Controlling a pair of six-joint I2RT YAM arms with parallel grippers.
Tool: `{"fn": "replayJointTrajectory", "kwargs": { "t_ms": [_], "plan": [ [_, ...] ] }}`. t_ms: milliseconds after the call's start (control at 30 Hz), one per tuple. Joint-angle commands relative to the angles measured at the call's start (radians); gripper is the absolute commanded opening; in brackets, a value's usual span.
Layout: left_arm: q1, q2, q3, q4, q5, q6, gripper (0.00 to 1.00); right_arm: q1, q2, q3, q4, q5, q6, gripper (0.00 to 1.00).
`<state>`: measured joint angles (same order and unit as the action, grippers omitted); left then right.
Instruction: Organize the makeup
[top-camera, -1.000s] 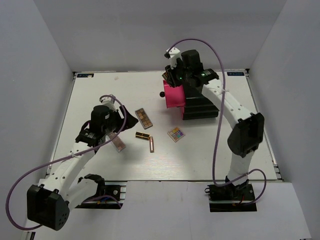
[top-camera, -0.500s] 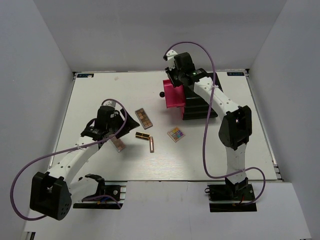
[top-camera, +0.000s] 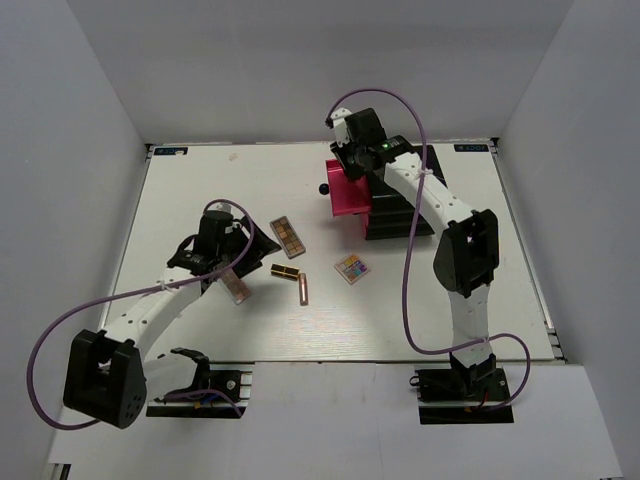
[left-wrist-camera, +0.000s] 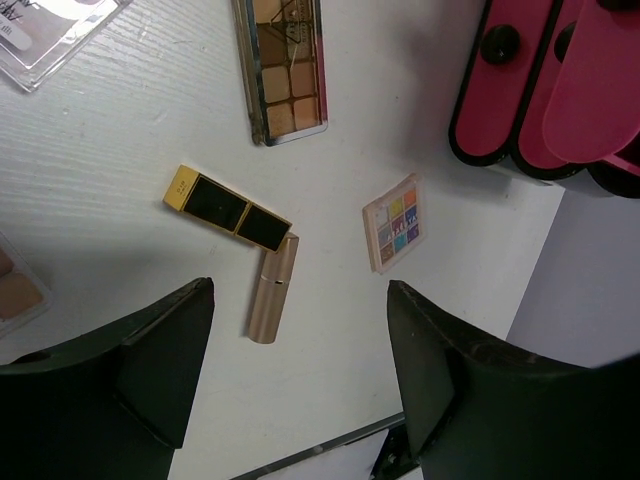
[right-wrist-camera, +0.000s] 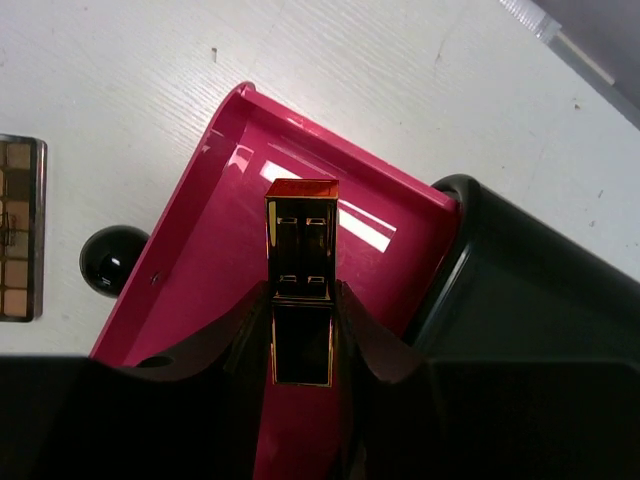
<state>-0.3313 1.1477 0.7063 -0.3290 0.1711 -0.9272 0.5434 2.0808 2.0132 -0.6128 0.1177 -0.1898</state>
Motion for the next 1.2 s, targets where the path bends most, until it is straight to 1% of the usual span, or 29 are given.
{"fn": "replayJointTrajectory", "kwargs": {
  "t_ms": [0,67,167,300,433,500,533,567,600,633,700,733,800,900,967,1133,1167],
  "plan": [
    [-0.005,0.006,-0.007,0.021,-0.028,-0.047,0.80,0.001,-0.001,0.039,-0.021,-0.003,0.012,0.29],
    [-0.014,0.038,0.013,0.002,-0.045,-0.065,0.79,0.001,0.002,0.041,-0.024,-0.012,0.018,0.36],
    [-0.014,0.108,0.059,-0.053,-0.056,-0.081,0.77,0.003,0.002,0.048,-0.034,-0.012,0.021,0.43],
    [-0.023,0.176,0.099,-0.107,-0.058,-0.104,0.78,0.001,-0.002,0.061,-0.050,-0.015,0.023,0.53],
    [-0.041,0.196,0.119,-0.125,-0.081,-0.131,0.79,0.000,-0.025,0.059,-0.067,-0.049,0.033,0.54],
    [-0.041,0.201,0.136,-0.137,-0.090,-0.142,0.80,0.000,-0.073,0.045,-0.065,-0.105,0.044,0.54],
    [-0.052,0.202,0.139,-0.140,-0.097,-0.144,0.80,-0.002,-0.096,0.000,-0.045,-0.169,0.046,0.53],
    [-0.052,0.207,0.143,-0.142,-0.100,-0.148,0.81,-0.002,-0.160,-0.030,-0.029,-0.209,0.040,0.53],
    [-0.063,0.216,0.156,-0.150,-0.102,-0.153,0.82,-0.002,-0.195,-0.065,-0.010,-0.301,0.036,0.52],
    [-0.072,0.224,0.162,-0.154,-0.107,-0.159,0.82,-0.006,-0.277,-0.159,0.013,-0.340,0.033,0.51],
    [-0.081,0.253,0.180,-0.165,-0.108,-0.162,0.83,-0.008,-0.364,-0.270,0.114,-0.444,0.021,0.50],
    [-0.081,0.267,0.188,-0.173,-0.117,-0.173,0.83,-0.008,-0.437,-0.365,0.140,-0.464,0.020,0.49],
    [-0.100,0.312,0.218,-0.209,-0.128,-0.182,0.83,-0.008,-0.499,-0.433,0.188,-0.509,0.026,0.49],
    [-0.112,0.375,0.263,-0.272,-0.142,-0.211,0.81,-0.014,-0.632,-0.575,0.220,-0.526,0.033,0.49],
    [-0.121,0.398,0.274,-0.289,-0.147,-0.234,0.81,-0.020,-0.678,-0.623,0.245,-0.527,0.035,0.49],
    [-0.153,0.431,0.272,-0.255,-0.156,-0.308,0.81,-0.040,-0.807,-0.731,0.274,-0.527,0.039,0.49],
    [-0.153,0.440,0.278,-0.249,-0.192,-0.314,0.81,-0.046,-0.821,-0.758,0.277,-0.524,0.041,0.50]
  ]
}}
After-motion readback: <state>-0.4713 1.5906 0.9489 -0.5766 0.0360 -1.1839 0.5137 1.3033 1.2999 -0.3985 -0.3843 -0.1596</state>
